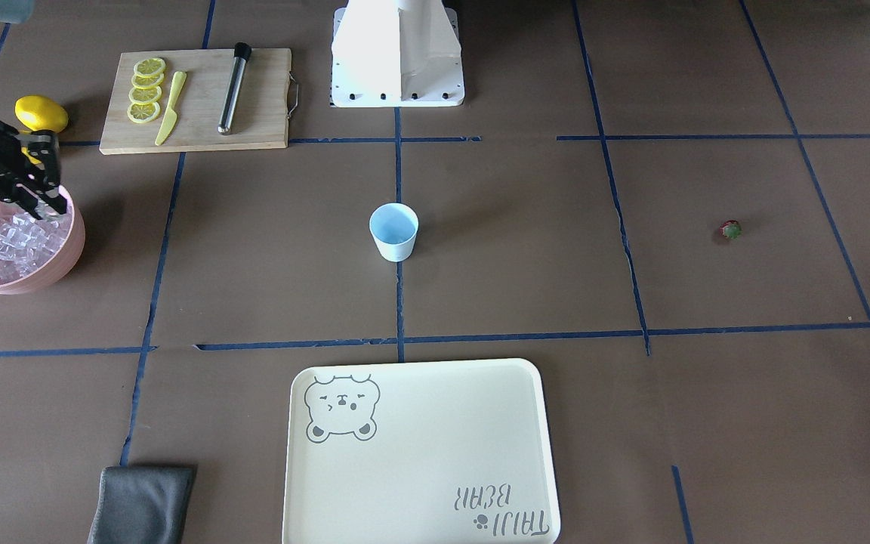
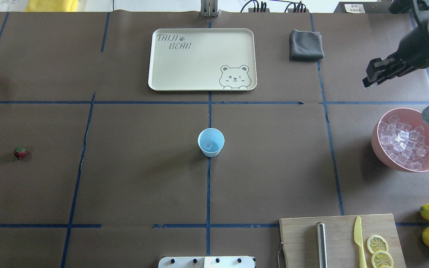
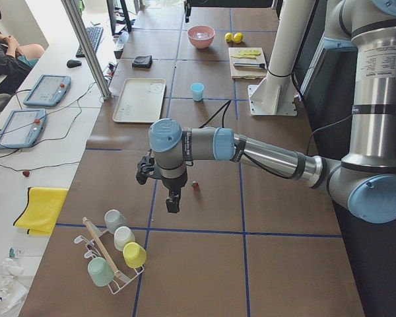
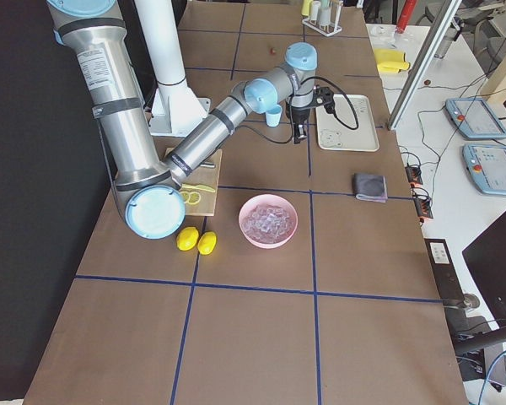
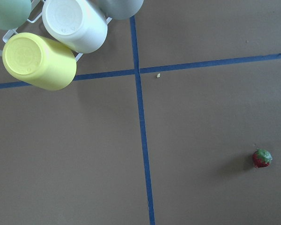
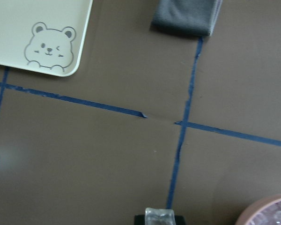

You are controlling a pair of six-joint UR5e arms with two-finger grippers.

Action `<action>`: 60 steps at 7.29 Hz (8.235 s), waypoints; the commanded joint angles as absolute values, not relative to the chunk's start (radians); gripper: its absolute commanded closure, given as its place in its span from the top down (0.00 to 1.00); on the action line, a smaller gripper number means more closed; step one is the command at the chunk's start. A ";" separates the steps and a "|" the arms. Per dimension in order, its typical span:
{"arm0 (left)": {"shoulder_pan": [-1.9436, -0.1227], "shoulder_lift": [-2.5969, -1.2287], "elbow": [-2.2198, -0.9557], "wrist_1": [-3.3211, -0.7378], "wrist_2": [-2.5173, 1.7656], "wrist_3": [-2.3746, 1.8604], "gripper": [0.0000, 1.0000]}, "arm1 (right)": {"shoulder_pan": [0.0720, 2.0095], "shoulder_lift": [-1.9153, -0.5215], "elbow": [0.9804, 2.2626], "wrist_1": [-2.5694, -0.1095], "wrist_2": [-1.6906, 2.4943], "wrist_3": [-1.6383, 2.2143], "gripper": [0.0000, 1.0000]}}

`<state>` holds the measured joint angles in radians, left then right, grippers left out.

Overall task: Put ice and strawberries in cup
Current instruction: 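Carry the ice cube with the right gripper over the cup, then open the right gripper to release the ice cube into the cup, then move the right gripper back over the pink bowl, then lower the right gripper into the bowl and grasp a third ice cube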

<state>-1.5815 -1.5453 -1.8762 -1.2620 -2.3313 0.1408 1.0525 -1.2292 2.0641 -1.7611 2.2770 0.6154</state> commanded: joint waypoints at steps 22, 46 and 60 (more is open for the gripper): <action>-1.532 -1.545 -1.882 -1.264 -2.356 0.138 1.00 | 0.598 -0.791 1.805 -1.805 1.891 1.034 1.00; -1.489 -1.546 -1.878 -1.266 -2.358 0.135 1.00 | 1.017 -1.621 1.815 -1.367 2.204 0.192 0.90; -1.480 -1.546 -1.882 -1.266 -2.364 0.135 1.00 | 1.195 -1.592 1.891 -1.384 2.209 0.196 0.00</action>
<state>-1.4812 -1.5462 -1.8811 -1.2656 -2.3639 0.1350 1.1611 -1.5999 1.8803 -1.3812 2.2097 0.1941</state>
